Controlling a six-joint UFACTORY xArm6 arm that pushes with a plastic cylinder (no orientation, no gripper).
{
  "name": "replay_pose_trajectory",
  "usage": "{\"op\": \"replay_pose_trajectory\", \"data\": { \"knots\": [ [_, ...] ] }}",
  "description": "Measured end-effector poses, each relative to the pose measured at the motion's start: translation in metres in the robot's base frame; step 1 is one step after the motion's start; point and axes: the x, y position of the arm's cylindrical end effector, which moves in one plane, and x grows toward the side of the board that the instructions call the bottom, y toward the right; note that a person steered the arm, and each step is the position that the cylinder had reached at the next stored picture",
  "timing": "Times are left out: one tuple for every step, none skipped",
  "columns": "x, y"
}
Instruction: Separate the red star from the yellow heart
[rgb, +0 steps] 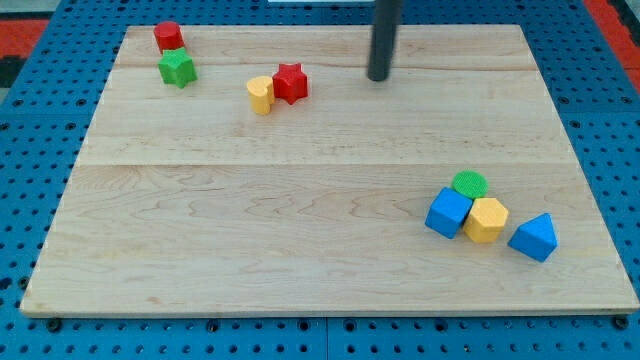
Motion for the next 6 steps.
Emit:
{"op": "replay_pose_trajectory", "data": {
  "knots": [
    [-0.003, -0.073],
    [0.040, -0.093],
    [0.092, -0.093],
    [0.089, -0.112],
    [0.083, -0.124],
    [0.101, -0.150]
  ]
}}
